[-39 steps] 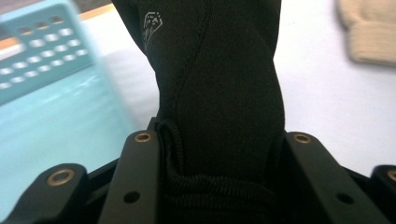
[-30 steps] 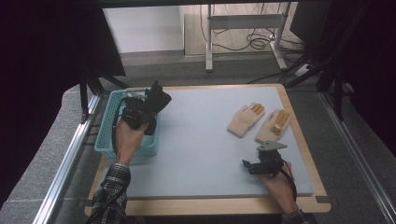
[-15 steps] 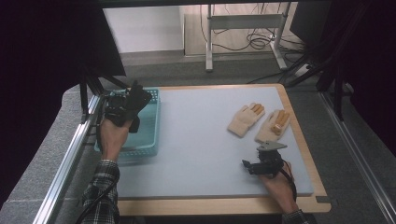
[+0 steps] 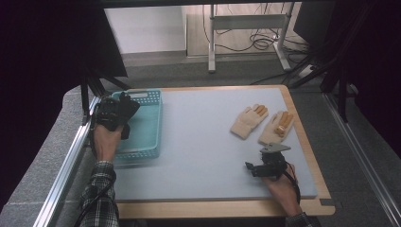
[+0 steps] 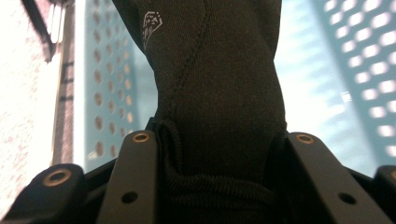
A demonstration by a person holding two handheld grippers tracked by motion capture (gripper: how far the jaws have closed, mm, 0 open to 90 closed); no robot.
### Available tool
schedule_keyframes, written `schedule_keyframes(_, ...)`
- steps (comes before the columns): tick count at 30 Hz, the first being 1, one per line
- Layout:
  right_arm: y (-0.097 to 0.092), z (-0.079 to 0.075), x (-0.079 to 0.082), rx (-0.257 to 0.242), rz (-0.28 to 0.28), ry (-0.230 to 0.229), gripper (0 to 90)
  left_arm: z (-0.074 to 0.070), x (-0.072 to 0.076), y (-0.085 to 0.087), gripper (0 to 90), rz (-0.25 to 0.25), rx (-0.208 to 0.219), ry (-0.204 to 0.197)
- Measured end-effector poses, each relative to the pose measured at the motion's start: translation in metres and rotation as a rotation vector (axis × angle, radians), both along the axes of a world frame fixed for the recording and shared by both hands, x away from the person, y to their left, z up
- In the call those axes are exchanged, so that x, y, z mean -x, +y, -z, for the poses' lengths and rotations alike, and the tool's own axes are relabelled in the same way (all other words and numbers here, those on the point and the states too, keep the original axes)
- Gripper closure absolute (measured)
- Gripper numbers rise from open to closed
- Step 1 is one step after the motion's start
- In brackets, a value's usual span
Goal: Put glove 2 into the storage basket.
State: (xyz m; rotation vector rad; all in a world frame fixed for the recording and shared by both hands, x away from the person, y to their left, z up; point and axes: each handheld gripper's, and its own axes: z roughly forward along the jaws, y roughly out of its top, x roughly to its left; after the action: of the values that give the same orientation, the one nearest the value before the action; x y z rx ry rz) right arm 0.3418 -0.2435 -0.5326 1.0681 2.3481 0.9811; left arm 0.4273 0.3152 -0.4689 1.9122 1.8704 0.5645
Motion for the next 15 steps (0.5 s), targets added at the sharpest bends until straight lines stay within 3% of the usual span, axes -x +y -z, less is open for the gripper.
schedule_keyframes(8,0.0,0.0,0.0,0.0,0.0,0.0,14.9,0.019,-0.016,0.004,60.1,-0.02,-0.045,0.123)
schedule_keyframes(15,0.0,0.0,0.0,-0.001,0.0,0.0,14.9,0.031,-0.028,-0.002,56.9,-0.009,-0.1,0.187)
